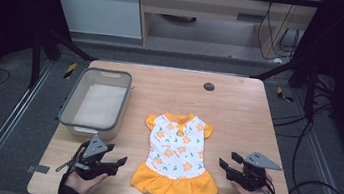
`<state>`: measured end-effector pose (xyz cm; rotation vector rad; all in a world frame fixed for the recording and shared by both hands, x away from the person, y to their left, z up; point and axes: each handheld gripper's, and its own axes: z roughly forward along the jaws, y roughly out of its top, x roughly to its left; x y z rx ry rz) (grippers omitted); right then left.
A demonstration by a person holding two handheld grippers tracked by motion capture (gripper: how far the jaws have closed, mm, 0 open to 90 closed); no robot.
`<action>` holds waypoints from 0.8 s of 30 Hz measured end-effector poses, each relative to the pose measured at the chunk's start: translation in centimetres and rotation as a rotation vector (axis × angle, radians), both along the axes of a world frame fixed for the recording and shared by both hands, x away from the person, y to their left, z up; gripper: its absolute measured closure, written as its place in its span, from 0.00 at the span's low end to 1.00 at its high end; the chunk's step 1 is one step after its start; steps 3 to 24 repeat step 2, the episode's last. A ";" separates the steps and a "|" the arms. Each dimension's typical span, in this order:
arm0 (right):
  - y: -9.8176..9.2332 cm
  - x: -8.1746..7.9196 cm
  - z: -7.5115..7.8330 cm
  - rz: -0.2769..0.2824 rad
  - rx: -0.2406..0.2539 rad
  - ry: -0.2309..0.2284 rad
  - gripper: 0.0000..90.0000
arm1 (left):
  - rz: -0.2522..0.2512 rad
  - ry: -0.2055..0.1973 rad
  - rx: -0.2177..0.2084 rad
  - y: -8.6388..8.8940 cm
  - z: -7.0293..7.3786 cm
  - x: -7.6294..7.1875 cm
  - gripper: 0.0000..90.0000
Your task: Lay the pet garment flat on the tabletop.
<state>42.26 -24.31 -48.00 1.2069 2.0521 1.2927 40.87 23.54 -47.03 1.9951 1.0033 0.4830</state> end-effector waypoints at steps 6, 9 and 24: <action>-0.2 0.0 0.0 -0.011 0.001 0.002 0.44 | 0.009 -0.004 0.002 0.5 0.0 -0.1 0.33; -0.2 0.0 0.0 -0.011 0.001 0.002 0.44 | 0.009 -0.004 0.002 0.5 0.0 -0.1 0.33; -0.2 0.0 0.0 -0.011 0.001 0.002 0.44 | 0.009 -0.004 0.002 0.5 0.0 -0.1 0.33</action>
